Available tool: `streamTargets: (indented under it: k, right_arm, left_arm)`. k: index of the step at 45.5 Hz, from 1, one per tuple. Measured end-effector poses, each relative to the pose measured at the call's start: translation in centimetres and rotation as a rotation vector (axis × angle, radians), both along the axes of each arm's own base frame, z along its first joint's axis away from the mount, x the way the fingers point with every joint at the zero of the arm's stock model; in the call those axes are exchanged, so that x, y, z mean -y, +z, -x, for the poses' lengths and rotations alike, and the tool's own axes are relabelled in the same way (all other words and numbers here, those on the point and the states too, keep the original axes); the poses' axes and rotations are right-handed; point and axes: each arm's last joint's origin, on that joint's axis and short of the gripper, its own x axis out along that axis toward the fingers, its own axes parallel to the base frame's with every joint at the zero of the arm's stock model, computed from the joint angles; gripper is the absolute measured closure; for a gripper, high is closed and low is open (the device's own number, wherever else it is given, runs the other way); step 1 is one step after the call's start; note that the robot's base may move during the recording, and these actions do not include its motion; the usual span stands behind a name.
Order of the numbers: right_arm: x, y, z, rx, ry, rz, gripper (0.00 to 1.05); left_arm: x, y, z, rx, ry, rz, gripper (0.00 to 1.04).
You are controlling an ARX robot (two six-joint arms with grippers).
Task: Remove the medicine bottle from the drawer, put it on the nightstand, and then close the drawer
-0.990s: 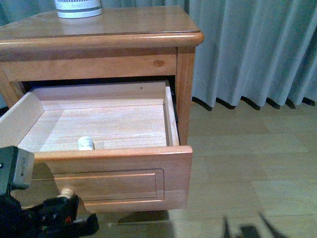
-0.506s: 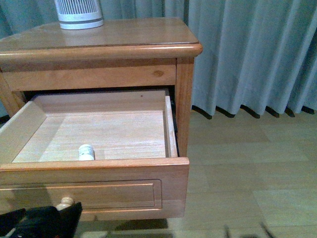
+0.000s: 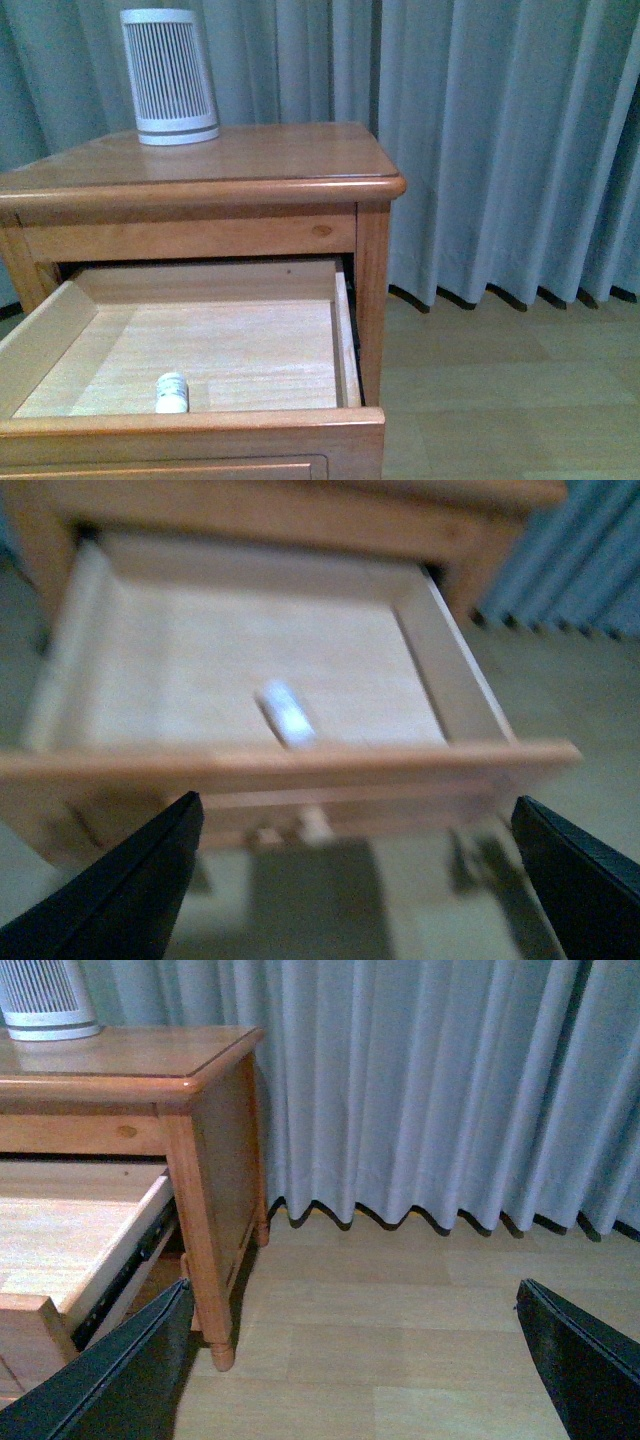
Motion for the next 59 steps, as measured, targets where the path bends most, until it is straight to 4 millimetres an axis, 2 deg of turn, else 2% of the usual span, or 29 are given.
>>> streamTargets:
  k: [3,5,8,12,18,20,34,40,59]
  right_arm:
    - [0.0,0.0,0.0,0.000,0.000,0.000,0.07]
    - [0.0,0.0,0.0,0.000,0.000,0.000,0.07]
    - [0.0,0.0,0.0,0.000,0.000,0.000,0.07]
    - [0.0,0.0,0.0,0.000,-0.001,0.000,0.07]
    - [0.0,0.0,0.0,0.000,0.000,0.000,0.07]
    - [0.0,0.0,0.0,0.000,0.000,0.000,0.07]
    - [0.0,0.0,0.0,0.000,-0.003,0.000,0.07]
    - [0.0,0.0,0.0,0.000,-0.002,0.000,0.07]
    - [0.0,0.0,0.0,0.000,0.007,0.000,0.07]
  left_arm:
    - [0.0,0.5,1.5,0.166,0.120,-0.074,0.22]
    - [-0.3,0.6,3.3,0.230,0.213,-0.113,0.33]
    - [-0.9,0.7,4.4,0.304,0.226,-0.112,0.47]
    - [-1.6,-0.1,4.5,0.307,0.251,-0.128,0.64]
    - [-1.7,-1.1,4.5,0.300,0.247,-0.135,0.96]
    - [-1.7,-1.3,4.5,0.300,0.246,-0.135,1.01]
    - [-1.7,-2.1,4.6,0.306,0.245,-0.137,1.01]
    - [-1.7,-3.3,4.5,0.300,0.245,-0.138,1.01]
    - [-1.7,-3.3,4.6,0.307,0.250,-0.138,1.01]
